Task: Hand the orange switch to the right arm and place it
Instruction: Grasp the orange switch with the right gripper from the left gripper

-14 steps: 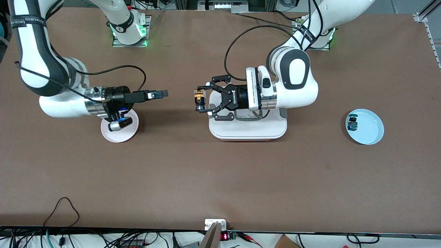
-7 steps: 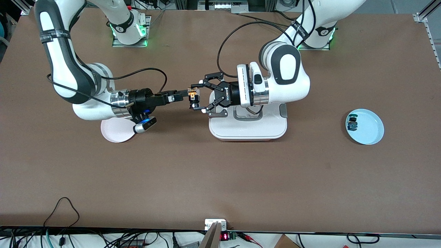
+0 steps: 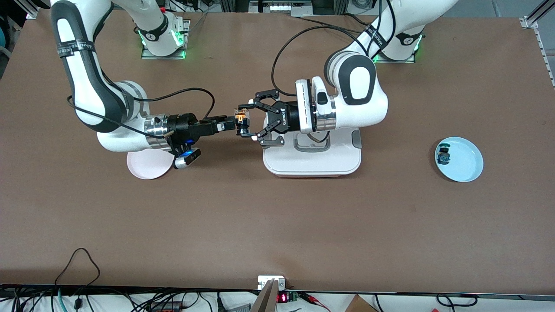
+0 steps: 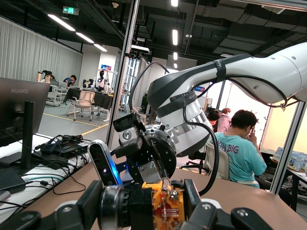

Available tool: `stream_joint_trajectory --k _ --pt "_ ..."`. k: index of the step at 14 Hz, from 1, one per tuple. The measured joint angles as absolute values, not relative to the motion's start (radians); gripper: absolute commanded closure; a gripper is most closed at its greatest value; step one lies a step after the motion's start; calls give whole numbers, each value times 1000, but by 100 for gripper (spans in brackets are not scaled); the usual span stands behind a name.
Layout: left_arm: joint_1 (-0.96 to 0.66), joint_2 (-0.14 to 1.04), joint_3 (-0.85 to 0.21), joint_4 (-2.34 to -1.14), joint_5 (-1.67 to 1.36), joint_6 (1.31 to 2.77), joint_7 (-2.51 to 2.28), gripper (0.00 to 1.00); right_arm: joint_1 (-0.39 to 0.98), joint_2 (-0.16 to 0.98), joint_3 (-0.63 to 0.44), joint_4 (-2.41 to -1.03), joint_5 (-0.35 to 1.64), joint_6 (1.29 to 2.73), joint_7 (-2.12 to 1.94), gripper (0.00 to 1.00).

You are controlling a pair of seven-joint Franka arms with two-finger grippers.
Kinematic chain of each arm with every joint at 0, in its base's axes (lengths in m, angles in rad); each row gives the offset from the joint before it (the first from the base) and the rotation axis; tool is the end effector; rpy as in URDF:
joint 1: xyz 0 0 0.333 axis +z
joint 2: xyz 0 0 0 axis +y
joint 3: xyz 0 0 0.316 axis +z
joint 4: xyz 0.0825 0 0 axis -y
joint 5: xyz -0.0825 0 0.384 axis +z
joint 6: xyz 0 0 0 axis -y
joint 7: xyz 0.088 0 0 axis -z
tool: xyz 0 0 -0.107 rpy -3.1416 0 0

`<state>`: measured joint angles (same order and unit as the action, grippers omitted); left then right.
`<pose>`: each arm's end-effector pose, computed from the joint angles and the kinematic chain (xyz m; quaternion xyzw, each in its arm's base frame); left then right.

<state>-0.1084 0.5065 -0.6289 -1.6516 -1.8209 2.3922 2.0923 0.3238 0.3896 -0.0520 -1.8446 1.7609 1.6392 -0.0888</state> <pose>0.5578 -0.4283 0.4093 0.5806 -0.4086 0.4781 0.5172 0.5851 0.2693 0.3773 -0.6561 0.1613 0.2496 0.6937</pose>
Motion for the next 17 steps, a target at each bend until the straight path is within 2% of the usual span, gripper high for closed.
stream_joint_trajectory --k 8,9,12,14,15,17 --pt "-109 507 -629 -1651 -1821 2394 2092 100 329 390 -52 -1837 1761 1637 -89 1" --pt "-109 507 -629 -1651 -1821 2394 2092 100 329 390 -52 -1837 1761 1637 -90 7" --pt "-109 507 -629 -1651 -1821 2394 2092 100 330 390 -52 -1837 1761 1636 -109 46" --pt "-109 507 -629 -1651 -1821 2394 2093 100 330 390 -52 -1837 1761 1636 -123 67" --pt "-108 506 -628 -1649 -1821 2394 2093 100 330 390 -52 -1838 1759 1636 -126 76" --pt "-108 506 -628 -1647 -1822 2394 2090 100 330 390 -53 -1838 1762 1636 -145 83"
